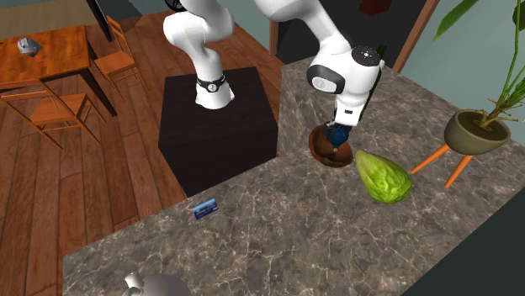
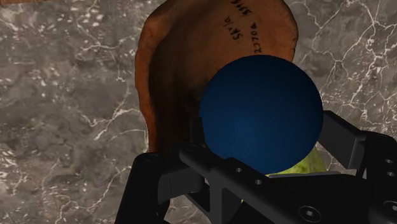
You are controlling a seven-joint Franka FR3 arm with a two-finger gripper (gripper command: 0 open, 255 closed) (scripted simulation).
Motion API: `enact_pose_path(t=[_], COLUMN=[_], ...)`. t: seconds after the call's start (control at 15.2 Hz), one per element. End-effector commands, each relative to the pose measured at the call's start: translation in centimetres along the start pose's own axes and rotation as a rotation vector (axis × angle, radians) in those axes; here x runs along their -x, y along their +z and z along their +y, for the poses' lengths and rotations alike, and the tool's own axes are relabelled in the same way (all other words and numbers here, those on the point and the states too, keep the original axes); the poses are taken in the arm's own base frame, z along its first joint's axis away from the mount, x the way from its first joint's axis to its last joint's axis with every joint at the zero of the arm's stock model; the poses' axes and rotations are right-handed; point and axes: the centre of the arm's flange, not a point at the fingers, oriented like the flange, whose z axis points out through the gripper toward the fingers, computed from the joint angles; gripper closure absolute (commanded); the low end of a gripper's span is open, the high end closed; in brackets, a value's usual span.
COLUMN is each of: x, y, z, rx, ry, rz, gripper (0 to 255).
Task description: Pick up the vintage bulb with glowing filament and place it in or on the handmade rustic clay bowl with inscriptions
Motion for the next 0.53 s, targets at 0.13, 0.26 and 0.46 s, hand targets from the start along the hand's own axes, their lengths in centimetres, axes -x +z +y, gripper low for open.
enact_pose_path(t=[0.13, 0.26, 0.46], x=[0.0, 0.0, 0.0], y=[0.0, 0.0, -2.7], z=[0.0, 0.0, 0.0], rx=[0.000, 0.000, 0.000], ry=[0.000, 0.000, 0.000], rz=[0.000, 0.000, 0.000], gripper=[0, 0, 0])
